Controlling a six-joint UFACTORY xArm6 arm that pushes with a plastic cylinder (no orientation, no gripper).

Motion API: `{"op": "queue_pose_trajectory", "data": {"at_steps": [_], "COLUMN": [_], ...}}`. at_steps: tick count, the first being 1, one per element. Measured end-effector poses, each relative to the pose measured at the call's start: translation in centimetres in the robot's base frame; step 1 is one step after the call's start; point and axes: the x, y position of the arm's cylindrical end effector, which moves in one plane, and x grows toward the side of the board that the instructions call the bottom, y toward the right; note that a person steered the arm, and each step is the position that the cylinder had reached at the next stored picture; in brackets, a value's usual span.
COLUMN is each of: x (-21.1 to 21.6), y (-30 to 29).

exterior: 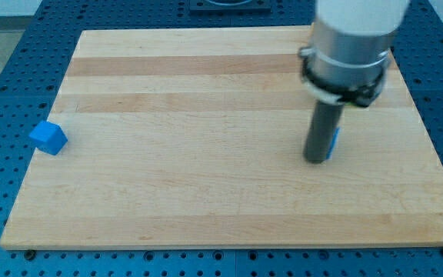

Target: Adjust the blue triangle below the green star

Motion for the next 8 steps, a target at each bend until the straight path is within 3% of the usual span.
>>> {"op": "queue_pose_trajectory", "data": {"at_steps": [1, 5, 8], "x": [-4.0, -3.6, -3.9], "y": [3.4, 2.7, 7.9]}}
